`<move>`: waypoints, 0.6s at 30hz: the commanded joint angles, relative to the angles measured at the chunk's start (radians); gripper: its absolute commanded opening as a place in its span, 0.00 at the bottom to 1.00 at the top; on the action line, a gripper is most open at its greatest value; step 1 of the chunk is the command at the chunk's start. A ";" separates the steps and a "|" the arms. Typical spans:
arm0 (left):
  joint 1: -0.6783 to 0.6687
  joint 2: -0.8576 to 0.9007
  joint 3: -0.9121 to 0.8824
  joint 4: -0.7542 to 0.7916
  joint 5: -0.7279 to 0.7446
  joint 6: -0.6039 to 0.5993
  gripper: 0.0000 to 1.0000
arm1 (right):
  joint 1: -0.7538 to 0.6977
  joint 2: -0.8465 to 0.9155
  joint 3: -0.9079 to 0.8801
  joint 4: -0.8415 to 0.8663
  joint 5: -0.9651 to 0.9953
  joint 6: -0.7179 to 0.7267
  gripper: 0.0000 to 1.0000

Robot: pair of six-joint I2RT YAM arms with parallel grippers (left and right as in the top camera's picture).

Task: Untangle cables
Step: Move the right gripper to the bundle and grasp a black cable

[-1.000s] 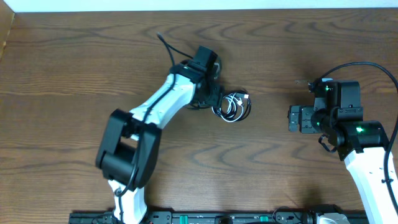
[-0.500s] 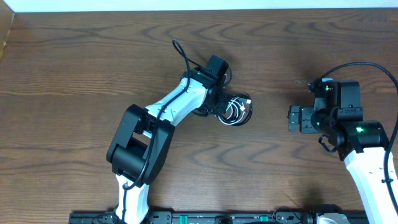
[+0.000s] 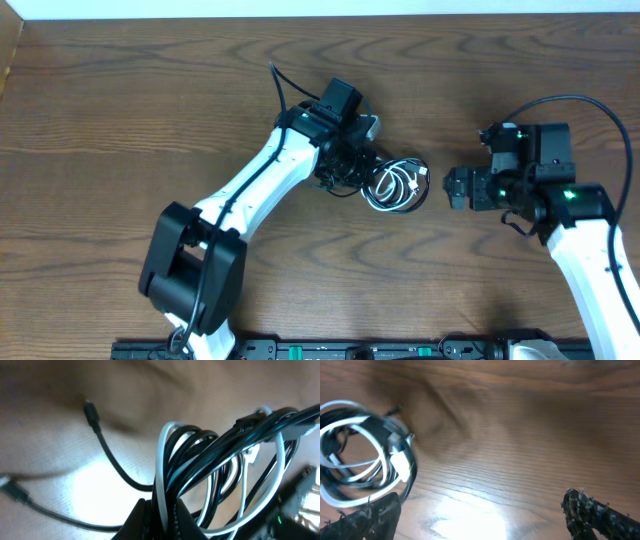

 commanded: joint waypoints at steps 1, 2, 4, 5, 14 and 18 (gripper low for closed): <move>0.001 -0.024 0.008 -0.066 0.055 0.097 0.08 | -0.002 0.077 0.019 0.037 -0.132 -0.020 0.99; 0.001 -0.024 0.008 -0.078 0.055 0.097 0.08 | -0.001 0.100 0.019 0.049 -0.172 -0.020 0.98; 0.000 -0.024 0.008 -0.082 0.055 0.096 0.08 | 0.001 0.146 0.019 0.074 -0.272 -0.019 0.95; 0.000 -0.024 0.008 -0.082 0.055 0.096 0.08 | 0.001 0.167 0.019 0.082 -0.320 -0.020 0.94; 0.001 -0.024 0.008 -0.059 0.055 0.095 0.08 | 0.026 0.260 0.019 0.079 -0.438 -0.019 0.77; 0.001 -0.024 0.008 -0.047 0.061 0.076 0.08 | 0.041 0.260 0.019 0.080 -0.437 -0.019 0.56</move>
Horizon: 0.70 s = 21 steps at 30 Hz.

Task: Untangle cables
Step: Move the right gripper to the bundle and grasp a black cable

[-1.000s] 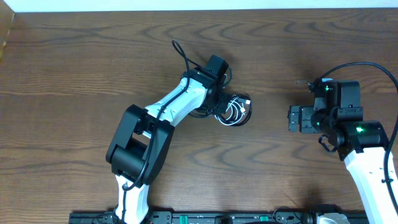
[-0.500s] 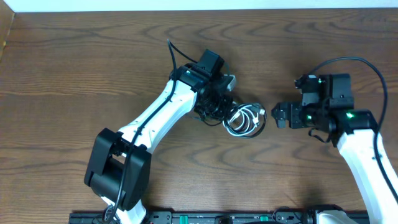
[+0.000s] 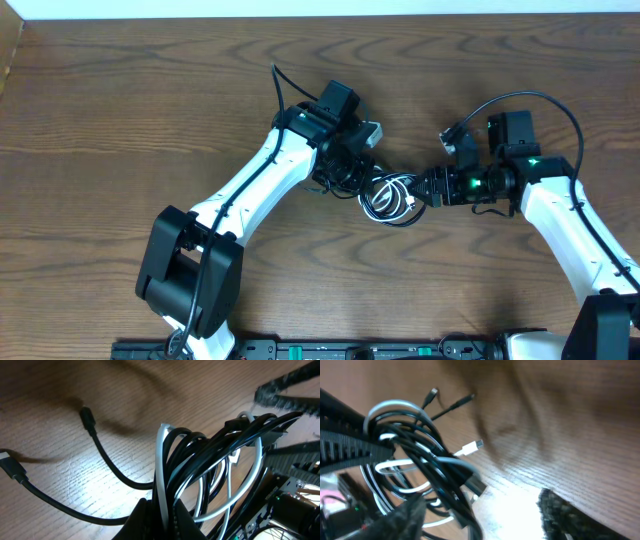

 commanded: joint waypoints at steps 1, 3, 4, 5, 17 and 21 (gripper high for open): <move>0.001 -0.011 0.008 0.009 0.066 0.002 0.08 | 0.015 0.005 0.019 0.000 -0.030 -0.005 0.52; 0.001 -0.011 0.008 0.021 0.123 0.002 0.08 | 0.016 0.005 0.018 0.000 -0.012 -0.005 0.52; 0.001 -0.011 0.008 0.029 0.148 0.002 0.08 | 0.018 0.005 0.016 -0.001 0.003 -0.005 0.52; 0.001 -0.011 0.008 0.036 0.169 0.002 0.08 | 0.024 0.005 0.014 -0.001 0.024 -0.005 0.50; 0.001 -0.011 0.008 0.042 0.202 0.002 0.08 | 0.040 0.005 0.008 -0.025 0.147 -0.003 0.25; 0.001 -0.011 0.008 0.042 0.194 0.002 0.08 | 0.040 0.005 0.008 -0.046 0.172 0.007 0.27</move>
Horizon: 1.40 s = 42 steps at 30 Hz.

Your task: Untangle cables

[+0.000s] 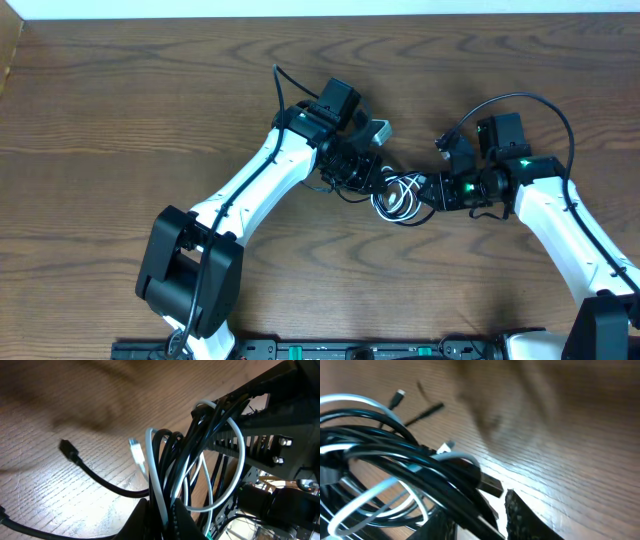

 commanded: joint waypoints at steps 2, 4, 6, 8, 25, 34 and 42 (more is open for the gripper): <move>0.001 -0.011 0.008 0.000 0.031 0.006 0.07 | 0.001 0.005 0.008 -0.005 0.035 0.006 0.29; 0.001 -0.011 0.008 -0.002 0.000 0.006 0.07 | 0.001 0.005 0.008 -0.009 0.043 0.006 0.32; 0.001 -0.011 0.008 -0.005 -0.021 0.006 0.08 | 0.001 0.005 0.008 -0.016 0.072 0.008 0.31; 0.001 -0.011 0.008 -0.006 -0.021 0.006 0.08 | 0.001 0.005 0.008 -0.025 0.121 0.020 0.27; 0.001 -0.011 0.008 -0.030 -0.135 0.006 0.08 | 0.001 0.005 0.008 -0.037 0.233 0.116 0.01; 0.001 -0.011 0.008 -0.125 -0.628 -0.163 0.08 | 0.001 0.005 0.008 -0.227 0.716 0.373 0.01; 0.001 -0.011 0.008 -0.138 -0.628 -0.276 0.07 | -0.008 0.005 0.008 -0.274 0.760 0.601 0.14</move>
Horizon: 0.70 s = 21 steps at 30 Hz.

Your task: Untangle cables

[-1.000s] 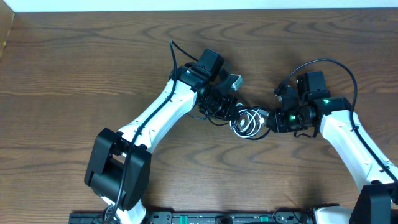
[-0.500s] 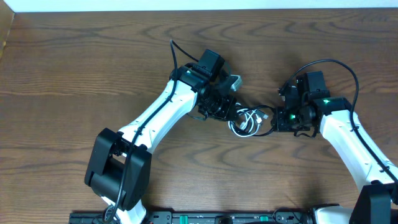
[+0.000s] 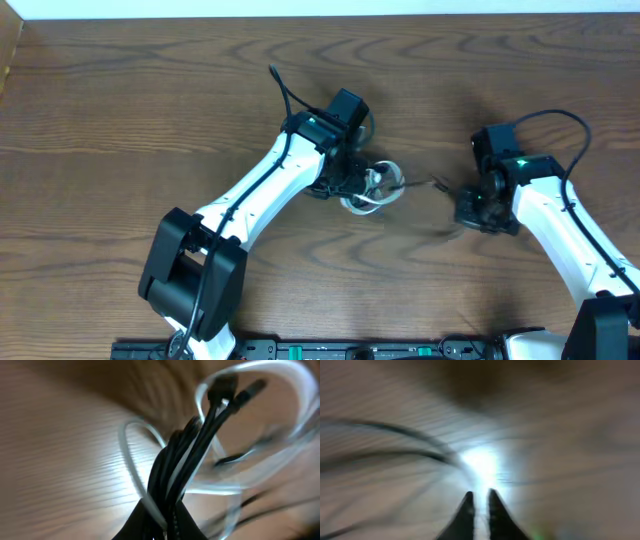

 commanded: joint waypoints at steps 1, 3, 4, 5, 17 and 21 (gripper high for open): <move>0.032 -0.011 0.008 -0.012 -0.139 -0.053 0.07 | -0.019 0.005 0.001 -0.003 0.186 0.114 0.14; 0.032 -0.011 0.008 -0.013 -0.146 -0.053 0.07 | -0.028 0.005 0.001 -0.005 0.210 0.114 0.15; 0.032 -0.011 0.008 -0.014 -0.150 -0.053 0.07 | -0.039 0.005 0.001 -0.008 0.228 0.114 0.17; 0.032 -0.011 0.008 -0.013 -0.150 -0.053 0.08 | -0.050 0.005 0.001 -0.008 0.231 0.114 0.18; 0.032 -0.011 0.008 0.060 0.200 0.151 0.07 | -0.013 0.005 0.001 0.270 -0.627 -0.606 0.63; 0.032 -0.011 0.008 0.055 0.219 0.181 0.07 | 0.044 0.005 -0.007 0.302 -0.410 -0.605 0.70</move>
